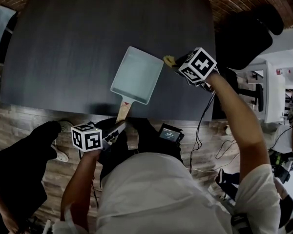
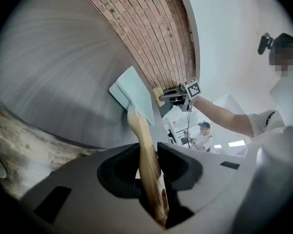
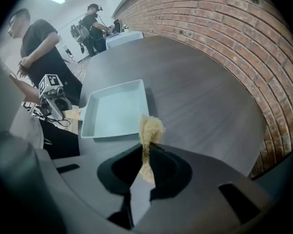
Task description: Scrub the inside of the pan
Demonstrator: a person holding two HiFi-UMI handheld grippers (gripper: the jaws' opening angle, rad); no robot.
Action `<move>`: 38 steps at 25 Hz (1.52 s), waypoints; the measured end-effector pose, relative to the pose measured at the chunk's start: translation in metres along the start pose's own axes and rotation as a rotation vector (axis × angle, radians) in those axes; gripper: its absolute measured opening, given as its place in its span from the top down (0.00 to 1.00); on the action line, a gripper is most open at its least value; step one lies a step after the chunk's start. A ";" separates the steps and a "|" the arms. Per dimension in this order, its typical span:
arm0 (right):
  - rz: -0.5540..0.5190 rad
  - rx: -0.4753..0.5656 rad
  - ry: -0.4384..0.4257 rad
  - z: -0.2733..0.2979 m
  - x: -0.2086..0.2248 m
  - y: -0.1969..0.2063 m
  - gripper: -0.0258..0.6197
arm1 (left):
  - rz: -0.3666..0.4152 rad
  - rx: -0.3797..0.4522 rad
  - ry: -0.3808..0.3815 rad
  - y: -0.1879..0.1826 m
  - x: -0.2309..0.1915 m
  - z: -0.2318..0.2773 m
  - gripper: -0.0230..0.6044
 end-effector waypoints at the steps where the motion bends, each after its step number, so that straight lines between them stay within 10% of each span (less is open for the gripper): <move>1: 0.010 -0.014 -0.004 0.000 0.004 -0.001 0.89 | 0.005 -0.009 0.004 0.001 0.001 -0.003 0.78; 38: -0.108 -0.417 -0.458 0.036 -0.018 0.022 0.89 | 0.163 -0.242 0.108 0.014 0.012 -0.028 0.76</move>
Point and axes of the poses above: the fingertips, and each gripper's own axes: z forward along the fingers, x to its right, y out of its underside, the point moved 1 cm from there along -z, backward along the fingers, and after that the axes turned 15 degrees about z, right-handed, at the moved point
